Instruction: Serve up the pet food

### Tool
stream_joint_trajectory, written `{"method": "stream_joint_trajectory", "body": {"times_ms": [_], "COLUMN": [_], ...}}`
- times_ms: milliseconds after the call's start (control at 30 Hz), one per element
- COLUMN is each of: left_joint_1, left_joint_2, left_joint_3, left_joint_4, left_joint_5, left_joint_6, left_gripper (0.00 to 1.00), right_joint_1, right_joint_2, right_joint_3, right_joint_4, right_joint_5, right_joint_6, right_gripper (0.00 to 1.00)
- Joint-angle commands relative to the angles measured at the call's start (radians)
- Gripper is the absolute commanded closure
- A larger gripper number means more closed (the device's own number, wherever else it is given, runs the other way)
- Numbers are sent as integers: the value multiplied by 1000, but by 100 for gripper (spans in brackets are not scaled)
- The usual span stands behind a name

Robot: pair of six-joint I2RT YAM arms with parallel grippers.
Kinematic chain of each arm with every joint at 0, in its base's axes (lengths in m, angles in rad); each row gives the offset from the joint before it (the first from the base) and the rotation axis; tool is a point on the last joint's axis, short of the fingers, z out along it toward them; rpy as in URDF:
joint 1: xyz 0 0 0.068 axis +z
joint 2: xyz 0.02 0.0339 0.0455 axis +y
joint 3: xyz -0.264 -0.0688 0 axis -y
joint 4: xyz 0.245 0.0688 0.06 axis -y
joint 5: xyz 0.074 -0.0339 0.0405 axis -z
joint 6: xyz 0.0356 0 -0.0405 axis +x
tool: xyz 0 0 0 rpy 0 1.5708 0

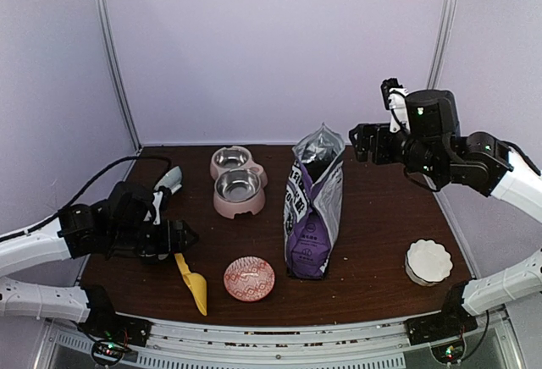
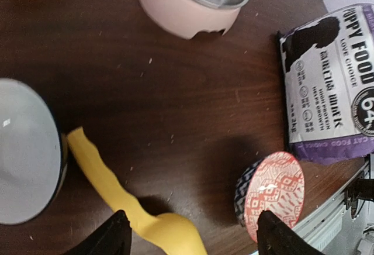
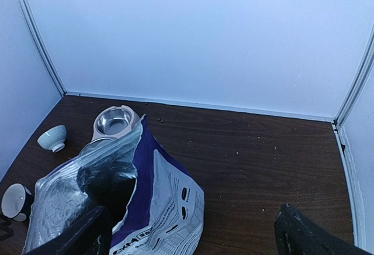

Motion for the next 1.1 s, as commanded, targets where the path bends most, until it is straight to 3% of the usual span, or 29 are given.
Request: {"method": "stream_joint_trajectory", "body": {"times_ms": [0,267,767,1067], "left_joint_1": [7,6,7,7], "left_joint_2": [-103,-101,28,53], "left_joint_3": [-125,-262,-257,-250], "left_joint_4": [41,164,270,288], "left_joint_5": [92,225,319,338], "left_joint_6": [-267,-396,-396,-400], "left_gripper": [25,32,50,53], "right_joint_1": [-8,-9,-9,-9], "right_joint_2": [10,11,-10,8], "right_joint_3": [-11,-23,-51,-48], "right_joint_4": [29,39,74,67], "right_joint_5": [53,85,68,73], "right_joint_6": [27,44,61,57], "right_gripper": [1,1,0,0]}}
